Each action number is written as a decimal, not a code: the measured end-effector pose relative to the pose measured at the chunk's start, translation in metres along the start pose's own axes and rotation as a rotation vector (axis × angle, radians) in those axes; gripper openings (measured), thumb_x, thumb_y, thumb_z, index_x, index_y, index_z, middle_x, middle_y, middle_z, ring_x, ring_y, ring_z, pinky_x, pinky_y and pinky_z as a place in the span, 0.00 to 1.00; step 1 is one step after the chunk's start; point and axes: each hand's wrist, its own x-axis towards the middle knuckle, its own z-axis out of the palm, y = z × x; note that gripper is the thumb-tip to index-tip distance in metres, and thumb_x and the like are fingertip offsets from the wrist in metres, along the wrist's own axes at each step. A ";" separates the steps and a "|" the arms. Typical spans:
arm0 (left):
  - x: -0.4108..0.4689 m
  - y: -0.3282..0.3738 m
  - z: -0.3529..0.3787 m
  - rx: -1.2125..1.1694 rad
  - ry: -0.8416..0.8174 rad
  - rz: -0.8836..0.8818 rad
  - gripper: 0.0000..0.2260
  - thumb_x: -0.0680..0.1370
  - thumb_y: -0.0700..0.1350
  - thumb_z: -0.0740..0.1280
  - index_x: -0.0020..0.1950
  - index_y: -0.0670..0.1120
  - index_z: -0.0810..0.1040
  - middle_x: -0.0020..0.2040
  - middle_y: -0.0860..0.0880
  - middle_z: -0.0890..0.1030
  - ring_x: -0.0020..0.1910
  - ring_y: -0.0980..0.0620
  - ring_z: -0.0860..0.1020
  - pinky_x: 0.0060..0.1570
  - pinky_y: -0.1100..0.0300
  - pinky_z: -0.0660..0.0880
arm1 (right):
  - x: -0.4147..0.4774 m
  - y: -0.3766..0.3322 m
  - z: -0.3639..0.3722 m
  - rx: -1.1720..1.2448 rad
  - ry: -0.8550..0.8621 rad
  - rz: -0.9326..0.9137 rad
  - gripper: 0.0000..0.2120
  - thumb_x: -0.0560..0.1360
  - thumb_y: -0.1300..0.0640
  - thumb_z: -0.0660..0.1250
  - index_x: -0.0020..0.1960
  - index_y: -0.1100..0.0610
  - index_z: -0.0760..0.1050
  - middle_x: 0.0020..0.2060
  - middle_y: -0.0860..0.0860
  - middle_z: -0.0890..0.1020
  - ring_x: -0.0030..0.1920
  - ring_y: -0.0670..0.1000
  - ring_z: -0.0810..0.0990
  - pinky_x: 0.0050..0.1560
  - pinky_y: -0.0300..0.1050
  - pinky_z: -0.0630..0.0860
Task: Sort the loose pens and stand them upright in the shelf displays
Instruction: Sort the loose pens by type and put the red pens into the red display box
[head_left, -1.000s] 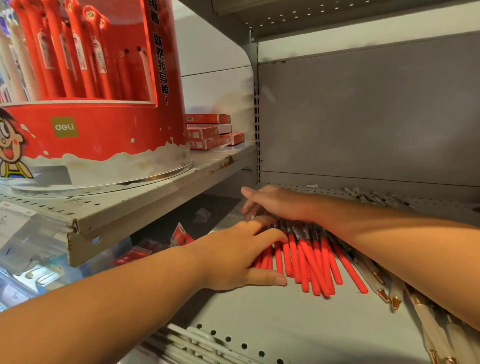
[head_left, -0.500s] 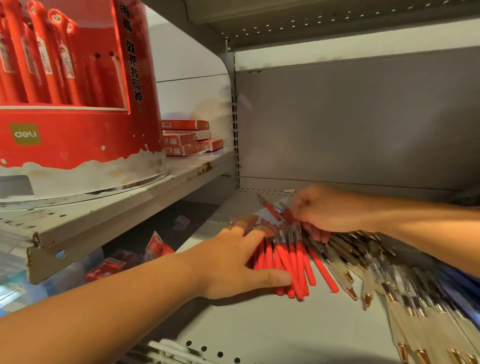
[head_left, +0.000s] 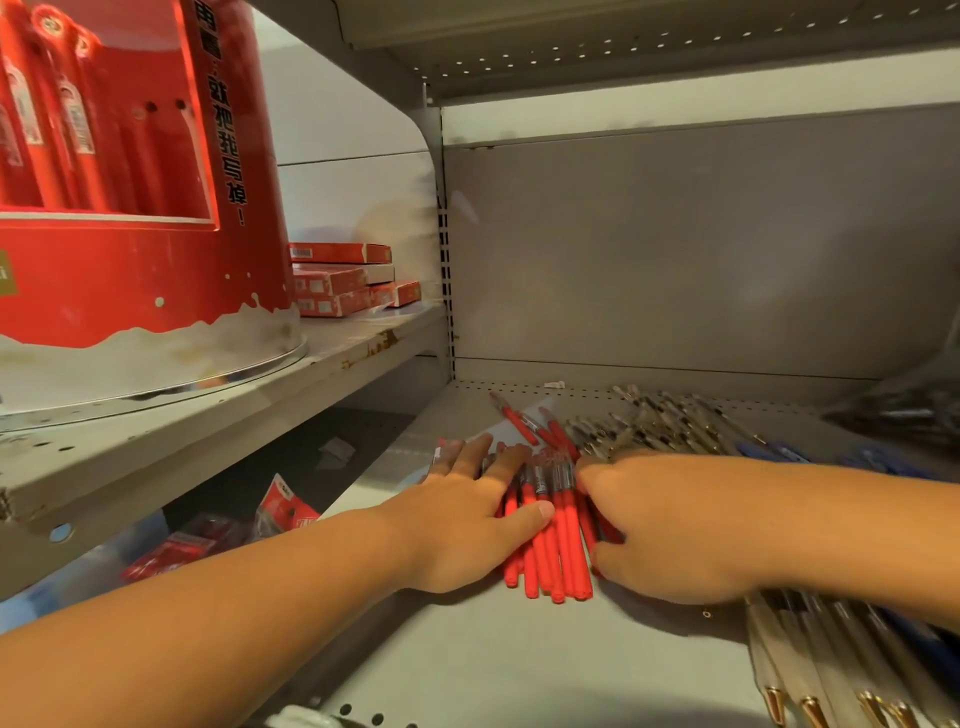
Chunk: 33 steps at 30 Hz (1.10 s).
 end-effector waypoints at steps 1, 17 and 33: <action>0.000 -0.001 0.000 0.005 -0.005 0.001 0.33 0.77 0.71 0.47 0.78 0.63 0.39 0.81 0.50 0.40 0.79 0.43 0.37 0.75 0.45 0.42 | 0.004 0.000 -0.003 -0.003 -0.032 0.016 0.03 0.80 0.50 0.60 0.48 0.47 0.69 0.40 0.47 0.76 0.36 0.46 0.73 0.33 0.39 0.68; 0.012 -0.020 -0.006 0.014 -0.065 0.050 0.29 0.79 0.69 0.44 0.78 0.65 0.38 0.81 0.52 0.41 0.79 0.48 0.38 0.75 0.49 0.41 | 0.034 -0.009 0.009 0.244 -0.026 -0.052 0.10 0.81 0.55 0.59 0.56 0.59 0.75 0.39 0.53 0.75 0.35 0.49 0.70 0.33 0.41 0.67; 0.011 -0.017 -0.002 -0.037 -0.012 0.073 0.37 0.73 0.76 0.48 0.78 0.64 0.44 0.81 0.53 0.50 0.79 0.45 0.50 0.77 0.45 0.53 | 0.180 0.041 -0.022 0.274 0.138 0.314 0.16 0.78 0.46 0.65 0.53 0.60 0.78 0.45 0.55 0.79 0.44 0.52 0.79 0.43 0.44 0.75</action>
